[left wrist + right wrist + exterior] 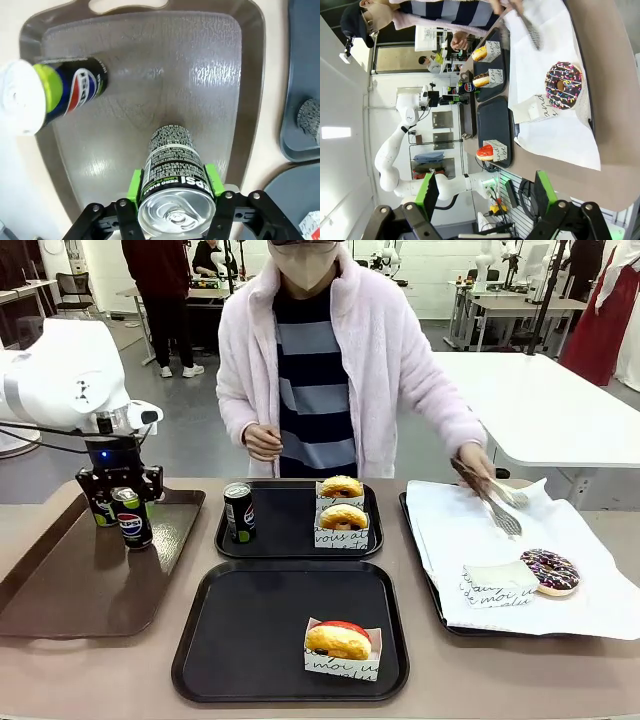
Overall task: Set up donuts and drinks on trays.
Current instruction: Pick up one Pepsi coke from the Handle tray and place it on the Flat Tray without a Pepsi coke.
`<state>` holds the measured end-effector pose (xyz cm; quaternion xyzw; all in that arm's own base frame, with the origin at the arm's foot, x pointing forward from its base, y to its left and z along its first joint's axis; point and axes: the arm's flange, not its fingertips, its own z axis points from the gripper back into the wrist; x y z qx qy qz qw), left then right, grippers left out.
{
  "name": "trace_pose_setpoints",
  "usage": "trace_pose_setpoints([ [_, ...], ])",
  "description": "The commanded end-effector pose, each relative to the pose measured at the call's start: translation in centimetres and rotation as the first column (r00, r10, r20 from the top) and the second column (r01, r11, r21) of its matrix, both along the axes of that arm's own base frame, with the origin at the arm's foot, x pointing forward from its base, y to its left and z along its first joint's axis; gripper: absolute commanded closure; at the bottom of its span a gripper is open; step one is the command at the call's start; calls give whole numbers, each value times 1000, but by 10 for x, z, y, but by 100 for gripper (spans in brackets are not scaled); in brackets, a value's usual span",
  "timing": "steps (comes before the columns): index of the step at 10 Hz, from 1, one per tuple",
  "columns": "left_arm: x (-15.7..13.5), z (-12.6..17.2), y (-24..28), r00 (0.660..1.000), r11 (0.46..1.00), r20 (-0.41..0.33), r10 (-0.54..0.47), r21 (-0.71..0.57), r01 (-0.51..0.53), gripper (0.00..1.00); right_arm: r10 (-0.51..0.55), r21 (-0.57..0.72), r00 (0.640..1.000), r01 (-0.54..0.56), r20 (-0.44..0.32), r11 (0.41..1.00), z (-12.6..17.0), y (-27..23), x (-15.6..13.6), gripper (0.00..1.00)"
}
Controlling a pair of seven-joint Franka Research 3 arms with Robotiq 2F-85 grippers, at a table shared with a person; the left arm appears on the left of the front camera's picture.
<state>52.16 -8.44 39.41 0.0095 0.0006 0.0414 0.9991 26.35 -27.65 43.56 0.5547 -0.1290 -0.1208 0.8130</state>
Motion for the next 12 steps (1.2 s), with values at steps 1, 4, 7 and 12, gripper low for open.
trace_pose_setpoints([
  [1,-30,55,-5,1000,1000,15,24,5,-24,60,1,10,1000,-1,13,1000,1,0,1,0],
  [4,-90,107,-8,998,999,32,-51,-4,52,60,1,10,1000,-1,13,1000,1,0,1,0],
  [7,-91,119,-11,999,999,29,-41,19,41,60,1,10,1000,-1,13,1000,1,0,1,0],
  [12,-96,112,-10,998,998,12,-54,16,54,41,1,10,1000,-1,13,1000,1,0,1,0],
])
